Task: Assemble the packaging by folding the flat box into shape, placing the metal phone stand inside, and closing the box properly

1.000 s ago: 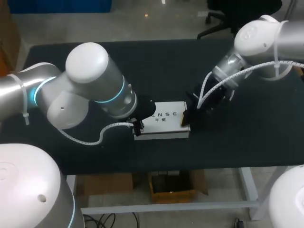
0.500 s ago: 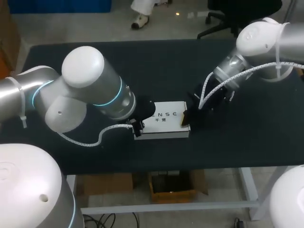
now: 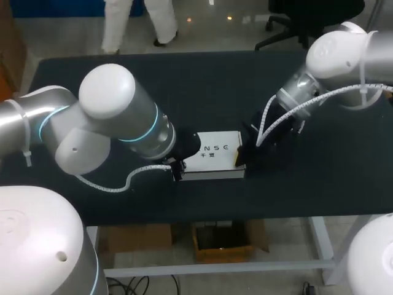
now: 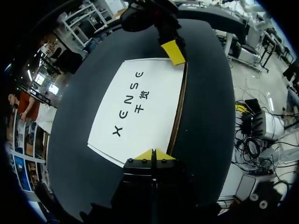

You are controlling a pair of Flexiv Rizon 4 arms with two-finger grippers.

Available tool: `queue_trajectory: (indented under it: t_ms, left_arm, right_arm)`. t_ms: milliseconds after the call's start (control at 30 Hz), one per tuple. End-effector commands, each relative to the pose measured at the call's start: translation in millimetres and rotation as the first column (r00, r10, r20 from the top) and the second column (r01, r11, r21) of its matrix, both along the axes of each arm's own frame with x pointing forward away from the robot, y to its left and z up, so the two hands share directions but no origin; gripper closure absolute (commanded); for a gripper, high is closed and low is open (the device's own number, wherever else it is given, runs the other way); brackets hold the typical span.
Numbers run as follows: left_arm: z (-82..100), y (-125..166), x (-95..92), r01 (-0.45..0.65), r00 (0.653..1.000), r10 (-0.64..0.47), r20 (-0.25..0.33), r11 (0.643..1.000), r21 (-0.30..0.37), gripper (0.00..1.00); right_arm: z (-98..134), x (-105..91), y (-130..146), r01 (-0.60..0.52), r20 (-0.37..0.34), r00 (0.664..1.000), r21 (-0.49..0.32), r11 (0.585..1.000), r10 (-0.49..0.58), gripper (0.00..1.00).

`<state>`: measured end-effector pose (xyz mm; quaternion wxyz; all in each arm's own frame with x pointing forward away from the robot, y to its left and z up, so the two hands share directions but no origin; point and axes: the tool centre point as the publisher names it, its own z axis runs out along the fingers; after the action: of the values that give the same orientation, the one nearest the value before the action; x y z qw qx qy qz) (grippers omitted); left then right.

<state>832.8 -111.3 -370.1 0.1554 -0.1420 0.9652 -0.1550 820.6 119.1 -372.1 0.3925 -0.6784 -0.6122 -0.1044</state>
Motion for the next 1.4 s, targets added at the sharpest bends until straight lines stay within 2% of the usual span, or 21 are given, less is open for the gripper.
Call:
queue_trajectory:
  t_ms: [33, 200, 267, 333, 367, 400, 433, 500, 533, 633, 667, 733, 933, 1033, 1100, 1200, 1267, 1333, 1400]
  left_arm:
    - [-5.4, -3, 5.3, -0.006, 1.000, 0.006, -0.011, 1.000, 0.004, 1.00]
    - [2.6, -2, 0.8, -0.017, 1.000, 0.017, -0.002, 1.000, -0.001, 0.99]
    - [8.6, -3, -2.6, -0.023, 1.000, 0.023, 0.011, 1.000, -0.003, 0.93]
    - [17.6, -4, -8.0, -0.030, 0.999, 0.031, 0.021, 0.999, -0.011, 0.82]
    - [21.2, -5, -10.8, -0.038, 0.999, 0.038, 0.025, 0.999, -0.014, 0.73]
    - [24.4, -6, -13.7, -0.050, 0.998, 0.050, 0.023, 0.999, -0.018, 0.58]
    - [27.9, -7, -17.1, -0.056, 0.998, 0.057, 0.020, 0.998, -0.024, 0.48]
    - [34.6, -10, -23.2, -0.089, 0.996, 0.089, 0.005, 0.996, -0.030, 0.07]
    - [37.9, -12, -27.5, -0.095, 0.995, 0.096, 0.005, 0.995, -0.034, 0.00]
    - [47.9, -20, -40.8, -0.158, 0.987, 0.158, -0.018, 0.987, -0.029, 0.00]
    - [50.6, -23, -45.5, -0.191, 0.981, 0.190, -0.033, 0.981, -0.024, 0.00]
    - [55.6, -29, -54.3, -0.229, 0.973, 0.228, -0.043, 0.973, -0.019, 0.00]
    - [62.8, -47, -76.4, -0.389, 0.916, 0.388, -0.100, 0.921, 0.004, 0.00]
    - [61.1, -55, -87.0, -0.495, 0.860, 0.495, -0.121, 0.868, 0.029, 0.00]
    - [58.7, -61, -93.5, -0.537, 0.829, 0.537, -0.158, 0.842, 0.047, 0.00]
    - [52.9, -70, -101.1, -0.633, 0.750, 0.639, -0.170, 0.768, 0.098, 0.00]
    - [49.3, -76, -105.7, -0.665, 0.714, 0.673, -0.193, 0.738, 0.117, 0.00]
    - [44.8, -81, -109.9, -0.712, 0.663, 0.722, -0.199, 0.690, 0.130, 0.00]
    - [40.9, -84, -113.7, -0.732, 0.635, 0.739, -0.224, 0.669, 0.132, 0.00]
  right_arm:
    - [-9, 6.6, 0, -0.007, -0.025, 1.000, 0.010, 1.000, 0.007, 1.00]
    - [-3, 4.3, -3, -0.005, -0.009, 1.000, 0.020, 1.000, 0.005, 1.00]
    - [5, 2.3, -6, -0.002, 0.015, 1.000, 0.026, 1.000, 0.002, 1.00]
    - [13, 0.1, -8, 0.000, 0.042, 0.999, 0.033, 0.999, -0.001, 1.00]
    - [17, -1.1, -10, 0.003, 0.056, 0.998, 0.036, 0.999, -0.005, 1.00]
    - [21, -2.4, -11, 0.002, 0.074, 0.997, 0.042, 0.999, -0.005, 1.00]
    - [26, -3.6, -13, 0.003, 0.095, 0.995, 0.047, 0.999, -0.008, 1.00]
    - [33, -5.6, -16, -0.001, 0.137, 0.991, 0.062, 0.998, -0.007, 1.00]
    - [37, -6.3, -18, 0.000, 0.159, 0.987, 0.066, 0.998, -0.010, 0.85]
    - [45, -7.5, -26, -0.005, 0.225, 0.974, 0.086, 0.996, -0.014, 0.63]
    - [47, -6.6, -29, -0.006, 0.243, 0.970, 0.091, 0.996, -0.017, 0.53]
    - [52, -6.9, -37, -0.027, 0.300, 0.954, 0.111, 0.993, -0.008, 0.00]
    - [60, -2.0, -59, -0.056, 0.432, 0.902, 0.119, 0.991, -0.001, 0.00]
    - [63, 1.5, -73, -0.083, 0.507, 0.862, 0.117, 0.990, 0.012, 0.00]
    - [65, 3.0, -82, -0.103, 0.554, 0.832, 0.110, 0.989, 0.025, 0.00]
    - [68, 4.7, -96, -0.129, 0.631, 0.775, 0.102, 0.986, 0.036, 0.00]
    - [70, 5.5, -106, -0.150, 0.675, 0.737, 0.105, 0.983, 0.041, 0.00]
    - [72, 6.2, -114, -0.168, 0.710, 0.703, 0.097, 0.981, 0.050, 0.00]
    - [73, 7.0, -121, -0.183, 0.740, 0.670, 0.090, 0.979, 0.057, 0.00]
